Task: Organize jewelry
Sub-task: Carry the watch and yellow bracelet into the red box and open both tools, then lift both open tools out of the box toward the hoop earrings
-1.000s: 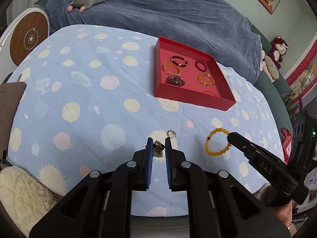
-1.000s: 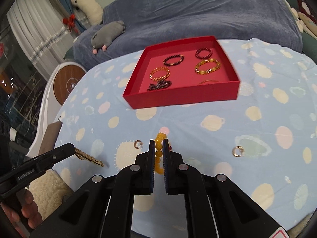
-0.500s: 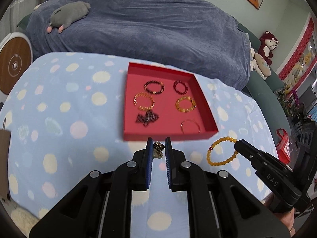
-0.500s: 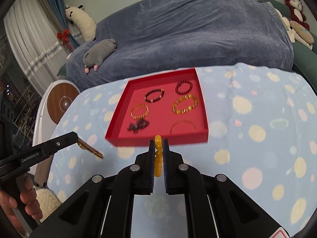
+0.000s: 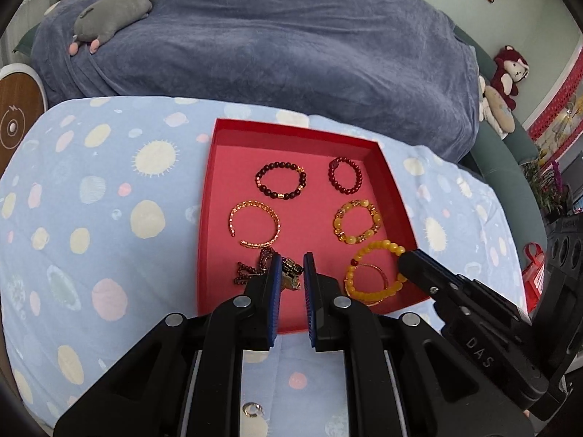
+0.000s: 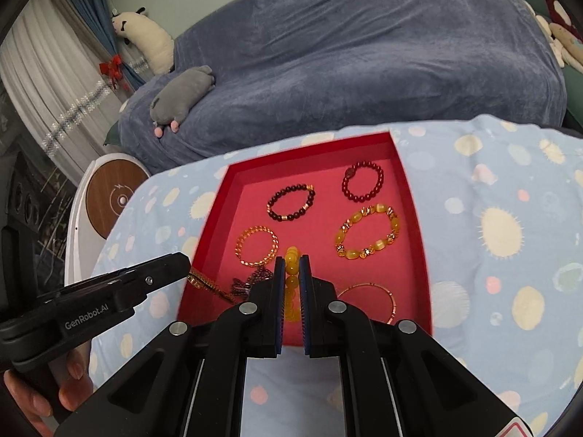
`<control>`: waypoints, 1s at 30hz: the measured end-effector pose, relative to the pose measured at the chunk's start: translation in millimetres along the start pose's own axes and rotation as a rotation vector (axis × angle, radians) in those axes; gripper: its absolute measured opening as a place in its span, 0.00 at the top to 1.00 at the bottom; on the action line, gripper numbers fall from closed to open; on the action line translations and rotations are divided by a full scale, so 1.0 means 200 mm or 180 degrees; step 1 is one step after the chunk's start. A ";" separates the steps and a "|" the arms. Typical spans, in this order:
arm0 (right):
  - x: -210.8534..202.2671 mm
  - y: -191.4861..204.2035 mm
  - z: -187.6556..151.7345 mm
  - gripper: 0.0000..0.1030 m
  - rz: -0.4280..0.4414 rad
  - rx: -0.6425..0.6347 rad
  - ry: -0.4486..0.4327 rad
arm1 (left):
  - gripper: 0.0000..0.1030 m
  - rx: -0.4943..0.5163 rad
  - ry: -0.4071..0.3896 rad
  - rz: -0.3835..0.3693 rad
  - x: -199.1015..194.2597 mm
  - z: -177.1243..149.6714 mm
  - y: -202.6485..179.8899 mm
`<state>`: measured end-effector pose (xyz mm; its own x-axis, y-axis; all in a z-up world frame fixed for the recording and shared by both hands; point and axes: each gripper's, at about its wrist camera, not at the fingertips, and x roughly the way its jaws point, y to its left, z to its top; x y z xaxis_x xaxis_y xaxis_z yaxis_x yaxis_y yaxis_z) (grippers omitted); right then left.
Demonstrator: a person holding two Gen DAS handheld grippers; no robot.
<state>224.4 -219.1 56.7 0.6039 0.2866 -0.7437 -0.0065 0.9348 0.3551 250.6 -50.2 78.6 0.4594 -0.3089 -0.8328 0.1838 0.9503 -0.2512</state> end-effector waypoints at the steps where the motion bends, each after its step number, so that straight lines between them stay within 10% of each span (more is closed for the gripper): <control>1: 0.04 -0.01 0.00 0.93 0.0005 0.0019 0.0041 | 0.88 0.0012 0.0038 0.0006 0.04 0.01 0.00; 9: 0.21 -0.16 0.02 0.91 -0.0191 0.0137 0.0205 | 0.88 0.0009 0.0211 -0.0020 0.28 0.11 -0.01; 13: 0.19 -0.21 0.04 0.78 -0.0307 0.0204 0.0103 | 0.60 -0.0062 0.0013 0.0078 0.25 0.17 -0.01; 18: 0.09 -0.25 0.03 0.67 -0.0324 0.0245 -0.0047 | 0.54 -0.0261 -0.0160 0.0134 0.15 0.20 0.06; 30: -0.21 -0.19 -0.19 0.66 -0.0391 0.0192 -0.0120 | 0.53 -0.0415 -0.0157 0.0265 -0.12 -0.13 0.22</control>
<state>168.1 -258.5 53.2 0.6266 0.1617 -0.7624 0.1167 0.9477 0.2969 225.5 0.0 74.8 0.5110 -0.2274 -0.8289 0.0303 0.9685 -0.2470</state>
